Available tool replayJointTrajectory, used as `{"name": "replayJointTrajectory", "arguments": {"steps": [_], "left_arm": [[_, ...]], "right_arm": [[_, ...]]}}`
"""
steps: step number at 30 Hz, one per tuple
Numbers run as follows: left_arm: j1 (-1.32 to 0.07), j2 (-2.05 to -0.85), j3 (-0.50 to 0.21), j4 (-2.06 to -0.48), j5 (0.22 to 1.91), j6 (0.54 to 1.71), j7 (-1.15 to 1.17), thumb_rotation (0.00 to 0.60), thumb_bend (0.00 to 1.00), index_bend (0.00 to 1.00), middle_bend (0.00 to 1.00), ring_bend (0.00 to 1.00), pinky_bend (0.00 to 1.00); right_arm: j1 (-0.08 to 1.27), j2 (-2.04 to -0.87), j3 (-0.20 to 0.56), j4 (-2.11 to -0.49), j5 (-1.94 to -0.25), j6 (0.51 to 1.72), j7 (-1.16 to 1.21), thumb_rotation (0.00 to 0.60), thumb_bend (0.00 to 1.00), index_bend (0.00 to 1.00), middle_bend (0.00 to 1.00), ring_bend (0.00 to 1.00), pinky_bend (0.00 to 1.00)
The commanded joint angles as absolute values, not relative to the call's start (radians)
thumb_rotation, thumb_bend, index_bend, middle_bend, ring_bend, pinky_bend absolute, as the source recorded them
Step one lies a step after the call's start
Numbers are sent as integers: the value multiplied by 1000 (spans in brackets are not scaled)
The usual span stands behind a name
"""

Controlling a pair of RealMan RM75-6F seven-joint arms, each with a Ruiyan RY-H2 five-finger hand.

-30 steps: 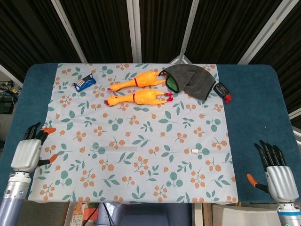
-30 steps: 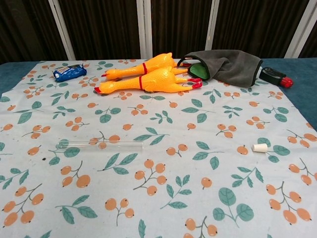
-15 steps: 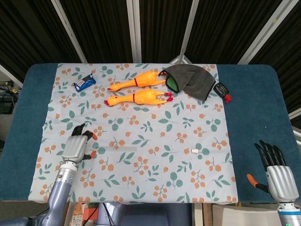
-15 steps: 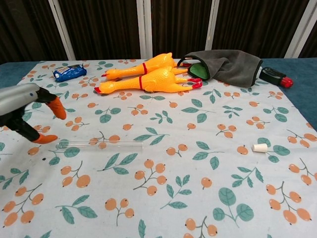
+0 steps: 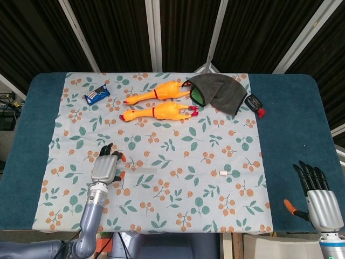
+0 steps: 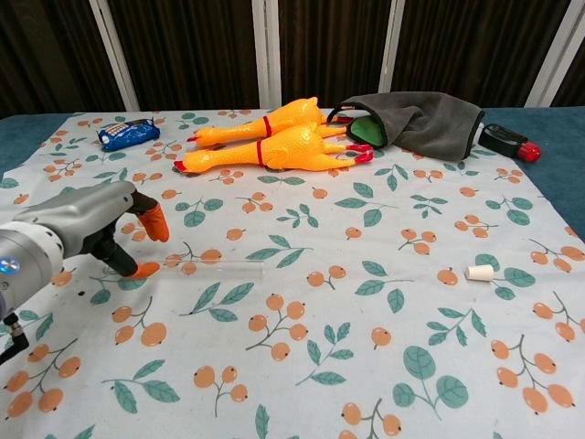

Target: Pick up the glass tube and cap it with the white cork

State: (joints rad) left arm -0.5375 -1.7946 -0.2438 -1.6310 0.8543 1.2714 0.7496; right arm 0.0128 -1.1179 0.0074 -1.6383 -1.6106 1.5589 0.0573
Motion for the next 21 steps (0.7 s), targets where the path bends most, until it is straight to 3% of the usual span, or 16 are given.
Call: {"name": "replayJointTrajectory", "arguments": {"steps": [1, 21], "left_arm": [[-554, -1819, -252, -1612, 829, 1277, 770, 600, 411, 433, 341, 0, 0], [-604, -1891, -248, -1566, 777, 1295, 802, 600, 413, 484, 361, 0, 0]], "right_arm": [[13, -1118, 7, -1639, -1611, 1559, 57, 600, 269, 0, 0, 0, 0], [13, -1115, 8, -1640, -1610, 1557, 65, 600, 269, 0, 0, 0, 0]]}}
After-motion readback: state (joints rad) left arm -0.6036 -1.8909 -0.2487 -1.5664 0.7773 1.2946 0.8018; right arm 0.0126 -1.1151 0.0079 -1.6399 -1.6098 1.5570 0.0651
